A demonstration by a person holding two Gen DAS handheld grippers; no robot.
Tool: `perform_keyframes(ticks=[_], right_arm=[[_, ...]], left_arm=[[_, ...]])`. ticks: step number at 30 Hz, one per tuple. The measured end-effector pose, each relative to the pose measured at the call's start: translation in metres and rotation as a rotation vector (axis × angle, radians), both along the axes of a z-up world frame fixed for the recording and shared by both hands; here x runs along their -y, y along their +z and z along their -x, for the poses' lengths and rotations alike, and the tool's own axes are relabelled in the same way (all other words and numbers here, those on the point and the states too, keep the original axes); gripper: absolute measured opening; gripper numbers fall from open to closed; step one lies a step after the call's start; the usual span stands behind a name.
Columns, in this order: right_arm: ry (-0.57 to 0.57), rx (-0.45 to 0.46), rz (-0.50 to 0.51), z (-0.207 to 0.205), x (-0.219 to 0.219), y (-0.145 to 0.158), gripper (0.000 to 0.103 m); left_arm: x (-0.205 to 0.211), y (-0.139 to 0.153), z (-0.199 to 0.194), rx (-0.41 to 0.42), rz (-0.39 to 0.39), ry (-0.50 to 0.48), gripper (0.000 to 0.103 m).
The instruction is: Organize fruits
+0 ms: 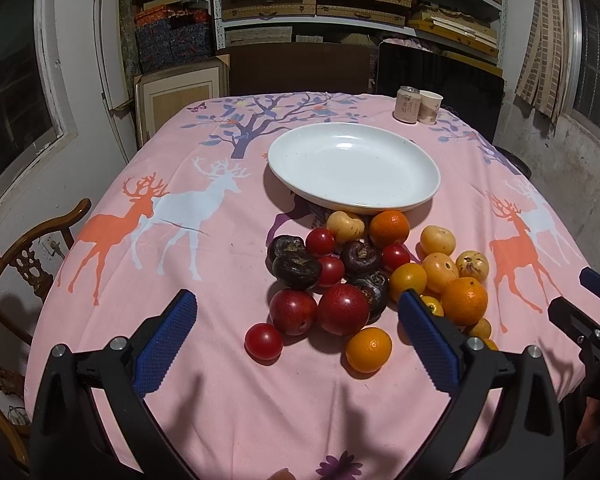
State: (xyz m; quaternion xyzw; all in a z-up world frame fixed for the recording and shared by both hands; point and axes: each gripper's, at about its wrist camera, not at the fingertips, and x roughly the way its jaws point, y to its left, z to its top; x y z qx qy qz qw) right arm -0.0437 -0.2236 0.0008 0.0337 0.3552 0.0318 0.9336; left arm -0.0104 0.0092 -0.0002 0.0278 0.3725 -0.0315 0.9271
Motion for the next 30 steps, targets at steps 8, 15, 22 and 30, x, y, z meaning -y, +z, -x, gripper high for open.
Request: perform_keyframes(ticks=[8, 15, 22, 30], right_arm=[[0.000, 0.000, 0.000, -0.0003, 0.0000, 0.0003, 0.099], [0.000, -0.002, 0.001, 0.0000, -0.0002, 0.0002, 0.099], [0.000, -0.001, 0.001, 0.0005, -0.0006, -0.0001, 0.099], [0.011, -0.007, -0.007, 0.0025, -0.0022, -0.0005, 0.099]], left_arm=[[-0.0002, 0.0003, -0.0001, 0.000, 0.001, 0.002, 0.099], [-0.0007, 0.0003, 0.0000, -0.003, 0.001, 0.004, 0.099], [0.0002, -0.0010, -0.0011, -0.010, -0.002, 0.003, 0.099], [0.0008, -0.0054, -0.0012, -0.031, -0.009, -0.009, 0.099]])
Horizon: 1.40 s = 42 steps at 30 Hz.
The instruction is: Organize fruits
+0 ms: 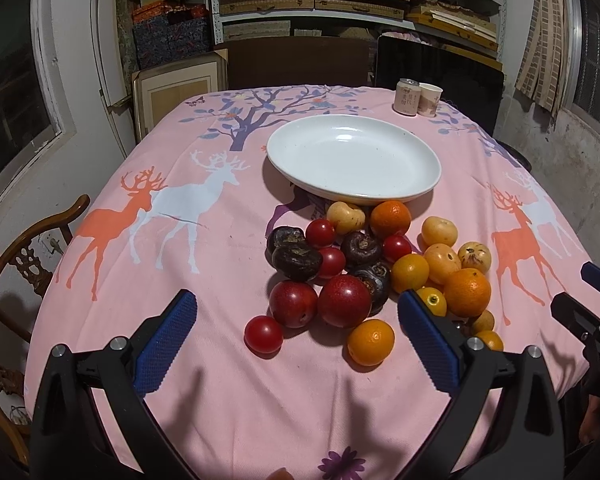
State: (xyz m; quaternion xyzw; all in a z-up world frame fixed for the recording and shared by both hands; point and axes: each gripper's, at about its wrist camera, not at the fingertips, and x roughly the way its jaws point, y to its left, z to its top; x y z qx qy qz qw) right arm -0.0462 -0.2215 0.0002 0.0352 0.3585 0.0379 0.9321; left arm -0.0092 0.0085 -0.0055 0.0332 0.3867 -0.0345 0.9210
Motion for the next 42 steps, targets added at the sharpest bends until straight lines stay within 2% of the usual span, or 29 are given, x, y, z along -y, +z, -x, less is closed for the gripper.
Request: perform_keyframes(ticks=[2, 5, 7, 10, 12, 15, 16, 17, 19, 21, 27, 31, 32, 33, 34, 35, 36, 39, 41, 42], right_arm=[[0.029, -0.008, 0.001, 0.000, -0.004, -0.003, 0.099], [0.137, 0.002, 0.041, 0.003, -0.018, -0.010, 0.099], [0.218, -0.044, 0.043, 0.001, -0.025, -0.021, 0.099], [0.316, -0.156, 0.005, -0.007, -0.036, -0.041, 0.086], [0.333, -0.196, 0.011, -0.011, -0.043, -0.052, 0.073], [0.327, -0.206, 0.063, -0.016, -0.054, -0.061, 0.056], [0.321, -0.204, 0.081, -0.016, -0.057, -0.062, 0.056], [0.313, -0.192, 0.095, -0.016, -0.058, -0.062, 0.050], [0.312, -0.179, 0.097, -0.015, -0.058, -0.060, 0.048], [0.314, -0.176, 0.092, -0.013, -0.057, -0.059, 0.040], [0.294, -0.175, 0.060, -0.014, -0.045, -0.058, 0.039], [0.295, -0.163, 0.070, -0.012, -0.044, -0.056, 0.039], [0.294, -0.160, 0.073, -0.011, -0.043, -0.055, 0.039], [0.291, -0.156, 0.076, -0.011, -0.043, -0.054, 0.039], [0.284, -0.154, 0.077, -0.011, -0.041, -0.053, 0.039], [0.276, -0.153, 0.078, -0.012, -0.039, -0.053, 0.039], [0.269, -0.155, 0.075, -0.013, -0.037, -0.053, 0.039], [0.262, -0.162, 0.066, -0.014, -0.035, -0.054, 0.039], [0.261, -0.160, 0.064, -0.014, -0.034, -0.055, 0.039], [0.260, -0.158, 0.063, -0.014, -0.034, -0.055, 0.039]], left_arm=[[-0.001, -0.003, 0.001, -0.006, -0.008, 0.002, 0.099], [-0.006, -0.014, 0.001, -0.026, -0.047, 0.008, 0.099], [-0.012, -0.027, 0.002, -0.052, -0.078, 0.008, 0.099], [-0.021, -0.045, 0.004, -0.095, -0.094, 0.000, 0.099], [-0.027, -0.053, 0.004, -0.114, -0.096, 0.005, 0.099], [-0.031, -0.056, 0.004, -0.122, -0.079, 0.006, 0.099], [-0.031, -0.055, 0.005, -0.118, -0.078, 0.001, 0.099], [-0.030, -0.055, 0.005, -0.114, -0.081, -0.003, 0.099], [-0.030, -0.056, 0.005, -0.115, -0.087, -0.005, 0.099], [-0.031, -0.058, 0.002, -0.123, -0.088, -0.003, 0.099], [-0.038, -0.061, -0.014, -0.131, -0.089, 0.009, 0.099], [-0.051, -0.071, -0.032, -0.173, -0.046, 0.023, 0.097], [-0.052, -0.072, -0.033, -0.171, -0.049, 0.022, 0.092], [-0.052, -0.072, -0.033, -0.165, -0.044, 0.013, 0.077], [-0.052, -0.071, -0.032, -0.162, 0.008, -0.026, 0.057], [-0.051, -0.070, -0.031, -0.161, 0.041, -0.059, 0.049], [-0.047, -0.071, -0.030, -0.160, 0.039, -0.079, 0.045], [-0.039, -0.076, -0.026, -0.144, -0.027, -0.099, 0.045], [-0.038, -0.076, -0.024, -0.137, -0.031, -0.114, 0.039], [-0.038, -0.075, -0.023, -0.135, -0.022, -0.118, 0.031]])
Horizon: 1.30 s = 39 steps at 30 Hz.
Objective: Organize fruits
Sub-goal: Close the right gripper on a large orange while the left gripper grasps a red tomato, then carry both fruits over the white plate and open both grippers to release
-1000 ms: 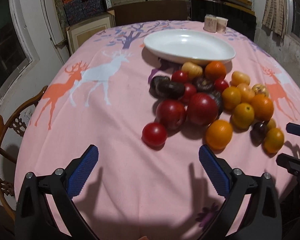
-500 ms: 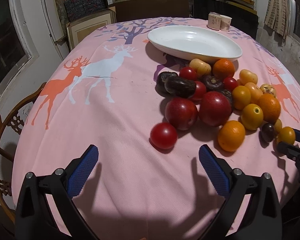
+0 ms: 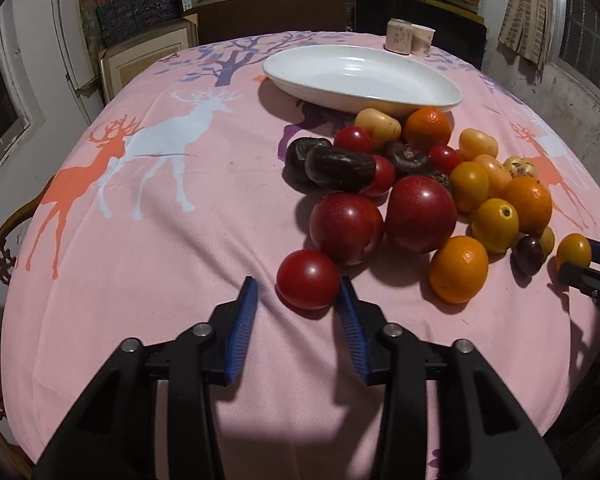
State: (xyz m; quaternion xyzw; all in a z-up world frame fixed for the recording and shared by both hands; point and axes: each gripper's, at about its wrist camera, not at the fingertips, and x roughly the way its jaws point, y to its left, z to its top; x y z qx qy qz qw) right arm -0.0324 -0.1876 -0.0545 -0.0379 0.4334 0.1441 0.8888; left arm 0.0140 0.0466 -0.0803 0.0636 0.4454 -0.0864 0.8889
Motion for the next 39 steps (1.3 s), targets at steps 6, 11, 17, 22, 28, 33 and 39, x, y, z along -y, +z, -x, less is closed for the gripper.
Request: perform_keyframes(ticks=[6, 11, 17, 22, 28, 33, 39], right_arm=[[-0.003, 0.005, 0.000, 0.002, 0.001, 0.000, 0.039], [-0.003, -0.003, -0.003, 0.002, 0.001, -0.001, 0.039], [0.000, -0.010, -0.012, 0.001, 0.001, 0.001, 0.039], [-0.002, -0.013, -0.025, 0.001, 0.003, 0.002, 0.039], [0.004, -0.001, -0.033, 0.003, 0.002, 0.007, 0.039], [0.008, 0.014, -0.052, 0.000, 0.006, 0.015, 0.039], [-0.021, 0.086, -0.112, -0.020, 0.024, 0.048, 0.039]], left_arm=[[0.002, 0.008, 0.007, 0.037, 0.006, -0.007, 0.030], [0.006, 0.006, 0.005, 0.052, -0.033, -0.020, 0.030], [0.011, 0.003, -0.008, 0.039, -0.080, -0.024, 0.031], [0.000, 0.009, -0.008, 0.035, -0.041, -0.012, 0.029], [-0.009, 0.021, 0.001, 0.056, -0.050, -0.018, 0.028], [-0.009, 0.041, 0.007, 0.097, 0.007, -0.027, 0.028], [0.006, 0.066, -0.009, 0.133, 0.043, -0.061, 0.028]])
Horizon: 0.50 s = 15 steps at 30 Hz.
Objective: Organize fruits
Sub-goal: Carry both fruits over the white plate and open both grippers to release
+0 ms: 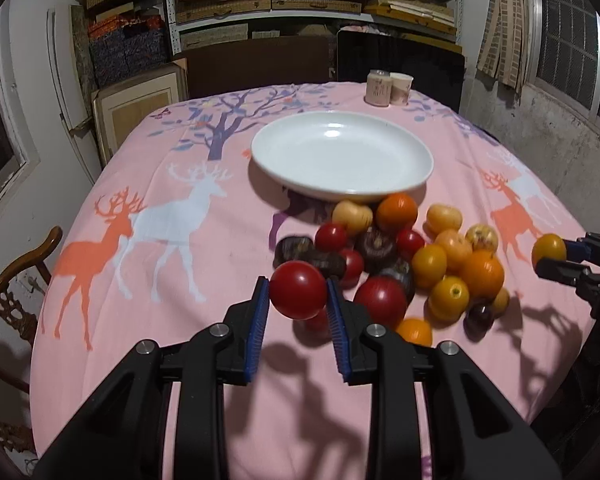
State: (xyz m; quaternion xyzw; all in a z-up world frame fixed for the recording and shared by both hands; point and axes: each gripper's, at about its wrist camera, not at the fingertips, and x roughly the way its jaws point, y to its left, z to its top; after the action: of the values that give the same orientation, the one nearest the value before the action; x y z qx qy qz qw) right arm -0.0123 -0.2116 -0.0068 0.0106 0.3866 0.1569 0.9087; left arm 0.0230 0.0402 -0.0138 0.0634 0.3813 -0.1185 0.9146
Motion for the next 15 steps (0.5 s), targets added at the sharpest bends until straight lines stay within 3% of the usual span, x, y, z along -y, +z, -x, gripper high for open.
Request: perform_keyframes(ticks=[7, 11, 15], right_arm=[[-0.023, 0.096, 0.016, -0.061, 0.009, 0.033, 0.039], [-0.019, 0.097, 0.016, -0.113, 0.006, 0.038, 0.039], [-0.030, 0.053, -0.001, -0.185, -0.001, 0.022, 0.039]], left_arm=[[0.018, 0.013, -0.054, 0.009, 0.009, -0.021, 0.028], [0.036, 0.014, -0.105, -0.006, -0.023, -0.029, 0.028], [0.057, 0.001, -0.174, -0.055, -0.032, -0.015, 0.028]])
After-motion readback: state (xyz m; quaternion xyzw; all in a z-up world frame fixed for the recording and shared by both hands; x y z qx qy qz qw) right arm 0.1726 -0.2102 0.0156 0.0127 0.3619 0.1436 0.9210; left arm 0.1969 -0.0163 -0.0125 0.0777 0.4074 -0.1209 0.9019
